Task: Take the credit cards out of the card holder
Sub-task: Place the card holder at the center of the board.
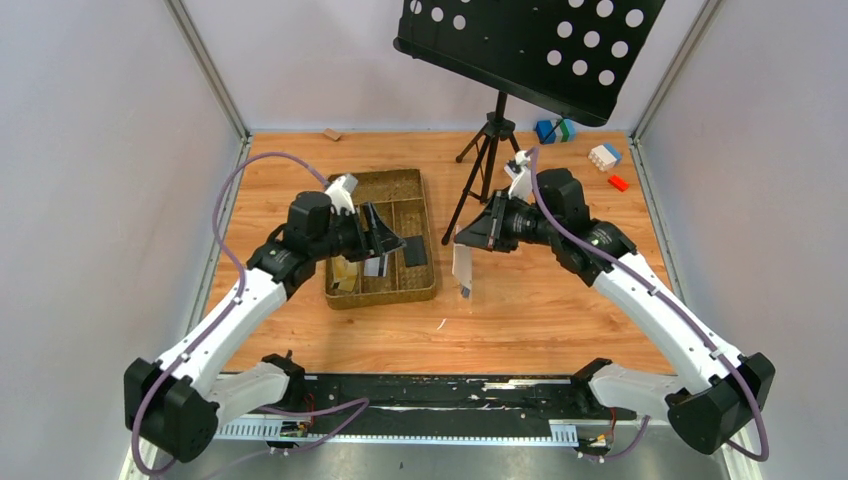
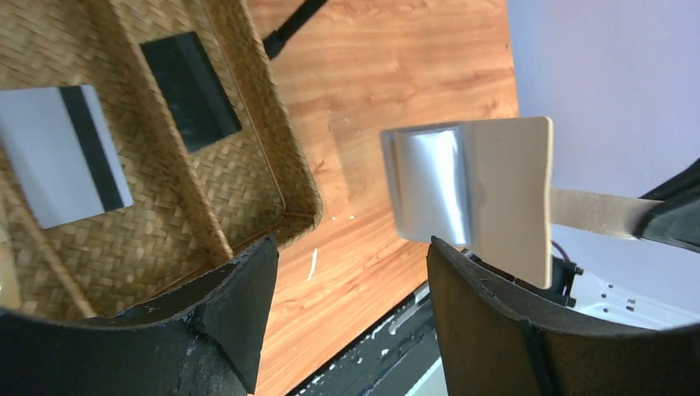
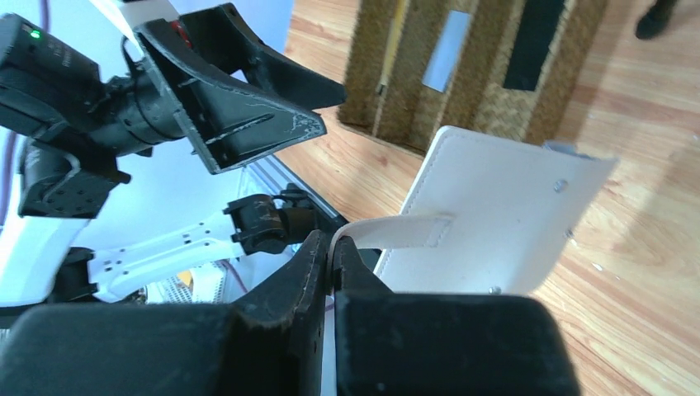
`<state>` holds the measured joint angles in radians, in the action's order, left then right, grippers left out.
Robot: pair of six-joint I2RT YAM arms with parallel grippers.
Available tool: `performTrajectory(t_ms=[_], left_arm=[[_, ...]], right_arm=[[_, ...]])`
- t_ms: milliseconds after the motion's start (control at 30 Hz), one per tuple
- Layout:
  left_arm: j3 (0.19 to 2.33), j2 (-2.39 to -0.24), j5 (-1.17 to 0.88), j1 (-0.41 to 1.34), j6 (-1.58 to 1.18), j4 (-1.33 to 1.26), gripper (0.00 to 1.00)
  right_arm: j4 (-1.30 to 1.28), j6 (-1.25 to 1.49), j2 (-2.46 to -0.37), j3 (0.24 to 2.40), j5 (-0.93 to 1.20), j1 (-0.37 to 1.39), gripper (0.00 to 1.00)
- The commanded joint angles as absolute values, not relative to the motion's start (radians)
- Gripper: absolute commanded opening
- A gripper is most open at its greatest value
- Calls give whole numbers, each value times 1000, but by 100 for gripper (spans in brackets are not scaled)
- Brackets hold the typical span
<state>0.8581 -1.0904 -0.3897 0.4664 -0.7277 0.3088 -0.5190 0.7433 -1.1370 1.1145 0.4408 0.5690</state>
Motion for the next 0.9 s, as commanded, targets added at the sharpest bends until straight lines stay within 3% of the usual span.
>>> performTrajectory(t_ms=[0,233,367,633,867], left_arm=[[847,-1005,-340,435,-698,384,72],[865,-999,-243,406,-654,541,69],[860,-1027,-241,407,-625,585,66],[985,-1171,-23,433,-503,737,64],[1048,-1322,88,433,-462,753,66]], right_arm=[[-448,773,-1150,1238,501,591,0],[-479,805,-1152,1226,470,651,0],[-740,787,-1140,1211,248,627,0],[-772,683,-1148,890,179,484,0],[-730,616,-1166,781,137,460,0]])
